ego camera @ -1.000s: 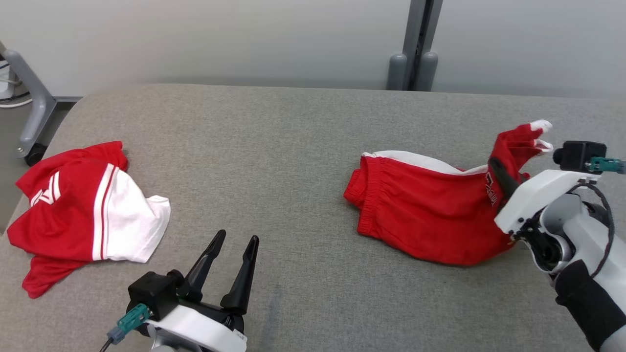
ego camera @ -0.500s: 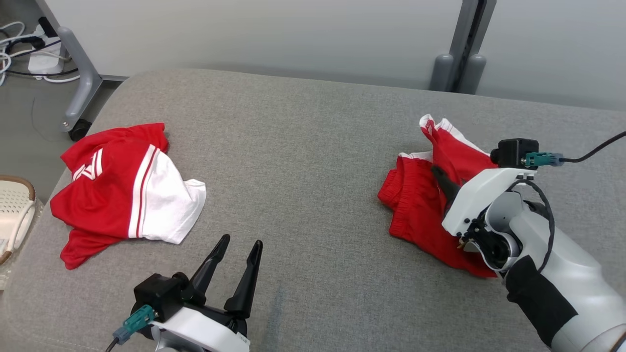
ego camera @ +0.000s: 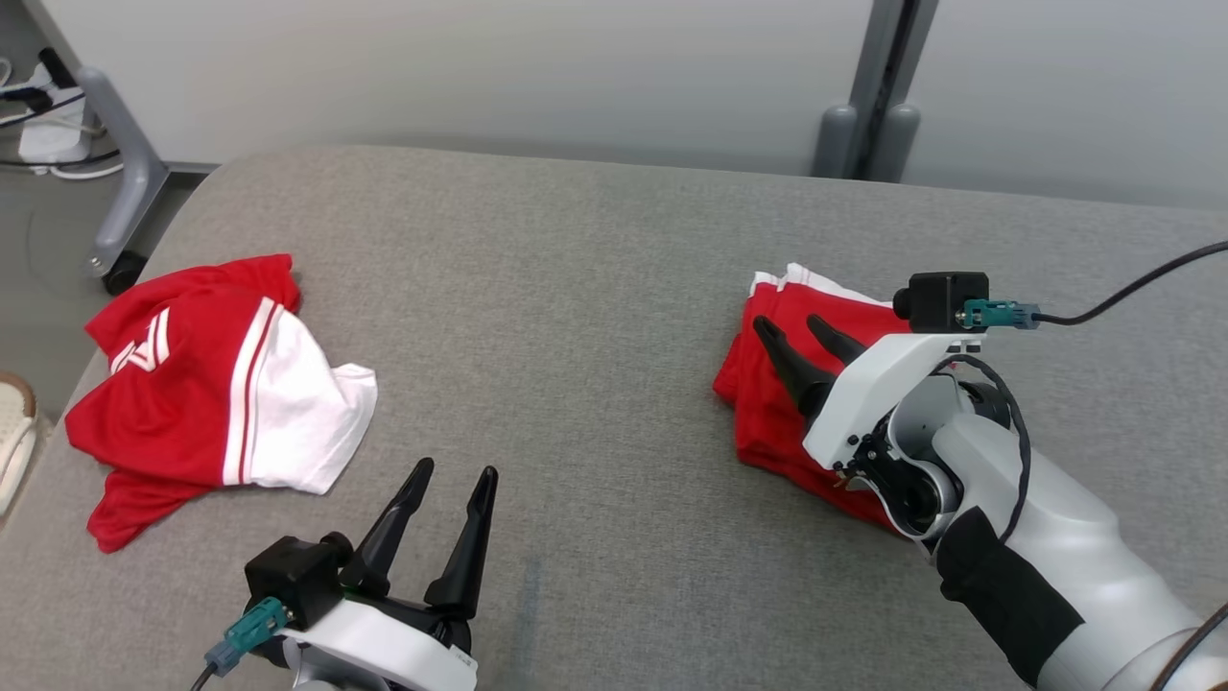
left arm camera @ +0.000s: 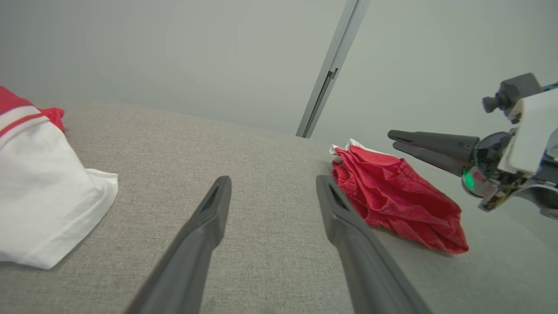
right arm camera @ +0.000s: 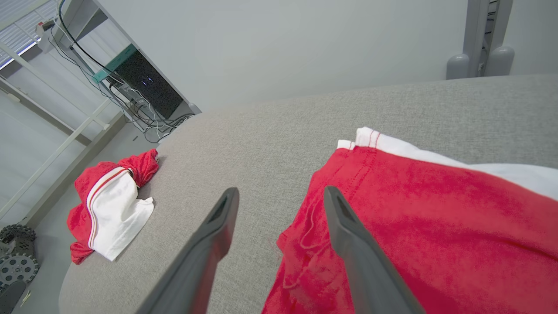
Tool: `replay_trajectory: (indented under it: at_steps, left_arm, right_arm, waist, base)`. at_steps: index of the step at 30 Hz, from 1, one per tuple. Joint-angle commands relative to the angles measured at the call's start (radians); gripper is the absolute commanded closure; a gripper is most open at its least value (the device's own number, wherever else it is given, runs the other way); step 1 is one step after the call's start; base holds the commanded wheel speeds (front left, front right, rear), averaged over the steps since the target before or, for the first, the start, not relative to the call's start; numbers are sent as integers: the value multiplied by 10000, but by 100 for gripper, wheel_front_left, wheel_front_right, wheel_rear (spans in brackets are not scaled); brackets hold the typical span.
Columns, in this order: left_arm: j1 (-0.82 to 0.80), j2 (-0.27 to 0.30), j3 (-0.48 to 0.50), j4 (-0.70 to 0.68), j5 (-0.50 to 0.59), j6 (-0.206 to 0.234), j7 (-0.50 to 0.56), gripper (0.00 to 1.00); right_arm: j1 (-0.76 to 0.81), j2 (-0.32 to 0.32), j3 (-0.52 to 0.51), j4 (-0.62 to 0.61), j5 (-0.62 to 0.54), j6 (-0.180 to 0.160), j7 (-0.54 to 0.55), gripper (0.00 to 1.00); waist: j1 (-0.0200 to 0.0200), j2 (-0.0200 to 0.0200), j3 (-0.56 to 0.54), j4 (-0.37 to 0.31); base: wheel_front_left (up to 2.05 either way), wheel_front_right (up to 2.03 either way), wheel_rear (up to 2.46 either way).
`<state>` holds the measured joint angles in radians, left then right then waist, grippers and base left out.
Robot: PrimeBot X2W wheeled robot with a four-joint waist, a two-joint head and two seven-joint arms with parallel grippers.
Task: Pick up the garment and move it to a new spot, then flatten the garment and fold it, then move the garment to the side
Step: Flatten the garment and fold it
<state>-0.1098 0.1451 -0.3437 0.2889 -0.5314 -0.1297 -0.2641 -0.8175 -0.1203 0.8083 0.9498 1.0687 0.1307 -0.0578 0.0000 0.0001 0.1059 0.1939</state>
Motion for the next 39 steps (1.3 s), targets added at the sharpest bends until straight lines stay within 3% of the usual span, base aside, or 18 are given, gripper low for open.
replay_trajectory:
  at_steps: [1, 9, 17, 22, 28, 34, 39]
  left_arm:
    - [26, 8, 115, -41, -47, -17, -1, 0]
    - [412, -156, 641, -386, 392, 23, -1, 0]
    - [650, -365, 981, -705, 845, 14, -1, 0]
    - [766, -421, 1157, -839, 939, -2, -1, 0]
    - [718, -451, 1152, -937, 1073, -10, -1, 0]
    - [762, -456, 1082, -1035, 1090, -14, -1, 0]
    - [629, -431, 1013, -1041, 1029, -15, -1, 0]
  right_arm:
    - [114, -105, 37, -276, 108, 1, -259, 0]
    - [608, -1135, 5, -1216, -91, 1, -1751, 0]
    - [1361, -1924, -1045, -1101, -767, 1, -2085, 0]
    - [2009, -1858, -2337, -1487, -1608, 1, -2082, 0]
    - [2371, -1652, -3188, -1616, -2604, 1, -2085, 0]
    - [2828, -1189, -4415, -1576, -3648, 1, -2087, 0]
    - [2667, -872, -4493, -1069, -3581, 1, -1751, 0]
  waist:
    - [0, -1, -139, -200]
    - [0, -1, -624, -781]
    - [0, -1, -696, -1044]
    - [0, -1, -663, -1106]
    - [0, -1, -669, -1034]
    - [0, -1, -634, -840]
    - [0, -1, -480, -739]
  base:
    - [0, 0, 0]
    - [0, 0, 0]
    - [0, 0, 0]
    - [0, 0, 0]
    - [0, 0, 0]
    - [0, 0, 0]
    - [0, 0, 0]
